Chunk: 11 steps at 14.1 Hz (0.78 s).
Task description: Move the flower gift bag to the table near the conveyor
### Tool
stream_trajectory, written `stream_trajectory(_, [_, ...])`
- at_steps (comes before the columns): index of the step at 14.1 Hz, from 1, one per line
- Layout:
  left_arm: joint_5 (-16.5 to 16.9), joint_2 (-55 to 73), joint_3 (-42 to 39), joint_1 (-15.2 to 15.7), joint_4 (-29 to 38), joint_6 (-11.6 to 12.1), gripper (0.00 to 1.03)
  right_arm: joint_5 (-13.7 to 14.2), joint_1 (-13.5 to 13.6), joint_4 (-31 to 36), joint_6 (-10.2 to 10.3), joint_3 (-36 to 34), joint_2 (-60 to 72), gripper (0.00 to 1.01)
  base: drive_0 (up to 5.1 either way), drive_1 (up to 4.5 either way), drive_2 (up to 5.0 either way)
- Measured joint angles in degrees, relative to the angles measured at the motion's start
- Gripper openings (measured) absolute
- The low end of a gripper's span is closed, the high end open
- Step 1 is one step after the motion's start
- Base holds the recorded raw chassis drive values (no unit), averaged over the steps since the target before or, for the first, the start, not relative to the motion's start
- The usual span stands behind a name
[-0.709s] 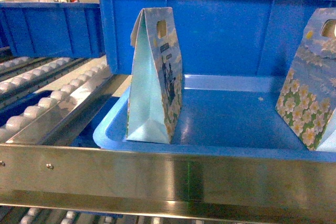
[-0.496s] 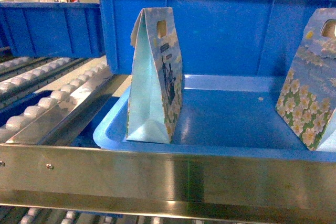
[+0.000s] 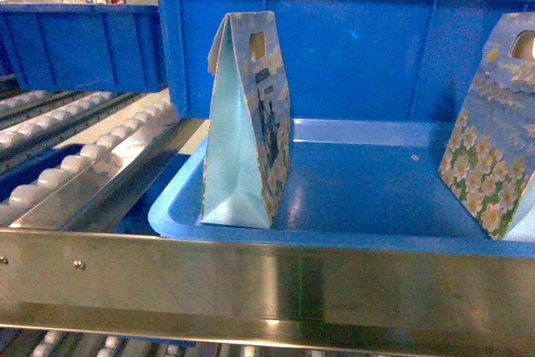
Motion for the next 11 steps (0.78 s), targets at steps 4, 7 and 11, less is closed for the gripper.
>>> stream_trajectory(4, [0.7, 23.1, 10.3, -3.5, 17.2, -0.8, 0.98, 2.3, 6.8, 9.7, -0.8, 8.2, 18.4, 0.98, 0.0, 0.0, 0.0])
stream_trajectory(7, [0.4, 32.0, 17.0, -7.2, 18.8, -1.9, 0.98, 3.8, 10.6, 12.6, -1.4, 13.2, 25.4, 0.98, 0.0, 0.0, 0.0])
stream_trajectory(11, [-0.4, 40.3, 28.5, -14.4, 18.1, -4.6, 0.98, 4.6, 15.4, 15.1, -1.6, 20.1, 32.8, 0.98, 0.0, 0.0, 0.0])
